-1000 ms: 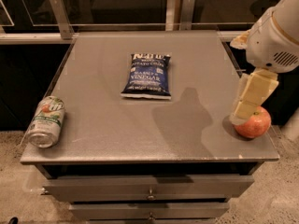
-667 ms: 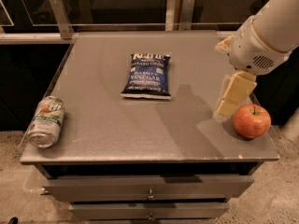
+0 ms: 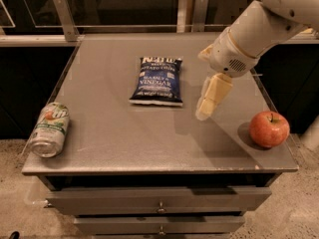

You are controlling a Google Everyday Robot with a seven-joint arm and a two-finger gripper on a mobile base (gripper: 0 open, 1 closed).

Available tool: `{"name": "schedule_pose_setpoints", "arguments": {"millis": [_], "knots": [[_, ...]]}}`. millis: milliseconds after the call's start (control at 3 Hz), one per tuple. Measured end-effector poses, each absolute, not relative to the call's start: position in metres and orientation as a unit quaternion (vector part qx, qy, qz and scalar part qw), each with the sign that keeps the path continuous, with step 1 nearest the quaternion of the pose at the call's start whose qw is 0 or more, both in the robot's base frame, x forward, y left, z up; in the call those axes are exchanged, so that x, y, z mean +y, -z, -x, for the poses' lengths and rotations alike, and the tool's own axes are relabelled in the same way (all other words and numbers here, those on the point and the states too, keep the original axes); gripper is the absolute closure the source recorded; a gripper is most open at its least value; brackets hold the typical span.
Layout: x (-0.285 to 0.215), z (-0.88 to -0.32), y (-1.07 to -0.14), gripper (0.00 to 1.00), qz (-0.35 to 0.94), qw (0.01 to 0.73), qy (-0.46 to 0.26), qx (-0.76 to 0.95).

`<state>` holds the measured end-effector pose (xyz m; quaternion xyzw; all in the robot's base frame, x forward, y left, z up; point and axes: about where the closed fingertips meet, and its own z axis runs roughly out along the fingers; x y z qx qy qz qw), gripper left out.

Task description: Close middle drawer

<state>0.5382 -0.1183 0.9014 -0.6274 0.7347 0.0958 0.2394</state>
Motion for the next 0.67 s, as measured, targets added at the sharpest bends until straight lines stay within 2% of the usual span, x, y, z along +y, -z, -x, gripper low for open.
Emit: {"name": "schedule_pose_setpoints", "arguments": {"millis": [667], "knots": [[-0.06,-0.587,-0.865,0.0,0.633,0.238,-0.159,0.72]]}}
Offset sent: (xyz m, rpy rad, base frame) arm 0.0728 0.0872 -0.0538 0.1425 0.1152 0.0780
